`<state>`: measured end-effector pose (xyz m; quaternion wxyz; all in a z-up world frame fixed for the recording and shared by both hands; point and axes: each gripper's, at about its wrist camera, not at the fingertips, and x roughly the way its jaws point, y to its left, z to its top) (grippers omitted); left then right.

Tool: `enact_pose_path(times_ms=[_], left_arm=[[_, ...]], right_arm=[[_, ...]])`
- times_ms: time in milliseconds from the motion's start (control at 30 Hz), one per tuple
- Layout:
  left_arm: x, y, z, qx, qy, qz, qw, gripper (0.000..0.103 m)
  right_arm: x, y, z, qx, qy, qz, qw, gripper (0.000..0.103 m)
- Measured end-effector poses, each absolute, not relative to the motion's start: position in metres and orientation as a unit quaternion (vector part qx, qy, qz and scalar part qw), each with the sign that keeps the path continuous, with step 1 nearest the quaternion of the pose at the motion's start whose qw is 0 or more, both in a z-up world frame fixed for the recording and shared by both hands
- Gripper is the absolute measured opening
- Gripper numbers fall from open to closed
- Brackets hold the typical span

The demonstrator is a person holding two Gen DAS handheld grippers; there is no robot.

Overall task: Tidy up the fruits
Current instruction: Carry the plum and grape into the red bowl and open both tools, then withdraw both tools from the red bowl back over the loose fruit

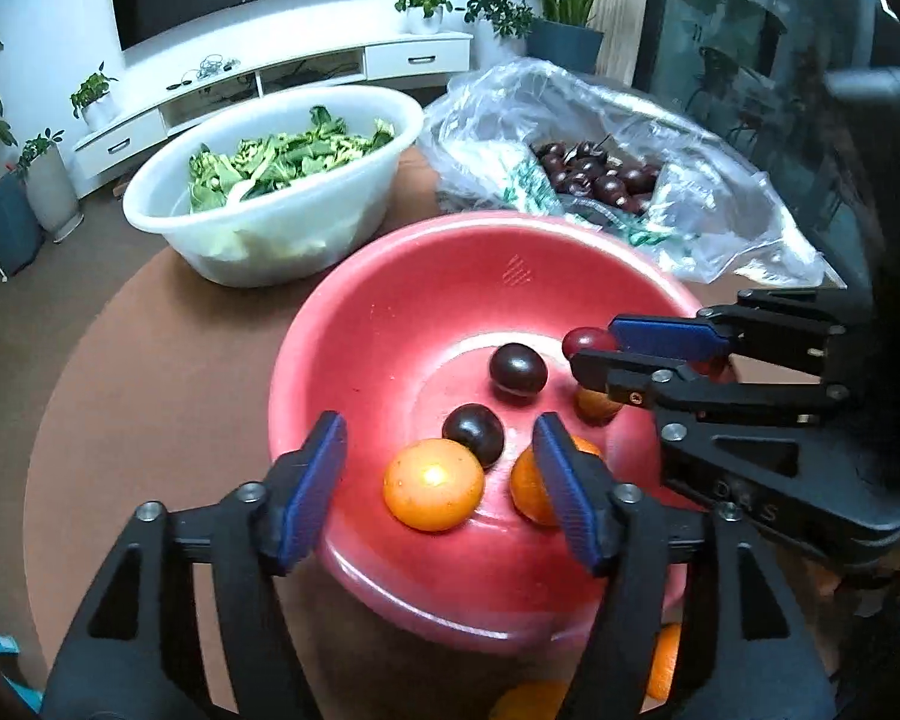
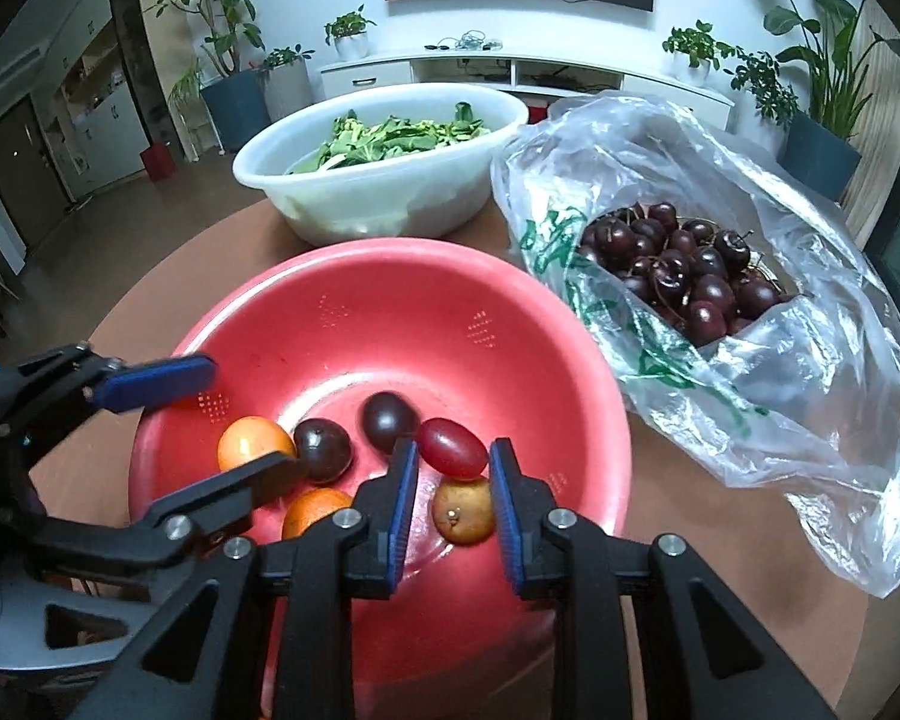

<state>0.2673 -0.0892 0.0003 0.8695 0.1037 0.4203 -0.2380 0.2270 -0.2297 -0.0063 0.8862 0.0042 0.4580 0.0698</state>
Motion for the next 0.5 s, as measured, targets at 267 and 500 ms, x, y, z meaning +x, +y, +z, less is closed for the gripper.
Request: enact_pose_path(times_ms=[267, 500], left_arm=[[0.228, -0.060, 0.047, 0.068, 0.384, -0.246, 0.887, 0.091], [0.160, -0.016, 0.077, 0.083, 0.335, -0.234, 0.909, 0.103]], right_arm=[[0.201, -0.234, 0.016, 0.021, 0.433, 0.069, 0.898, 0.062], [0.127, -0.238, 0.037, 0.059, 0.394, 0.087, 0.913, 0.077]])
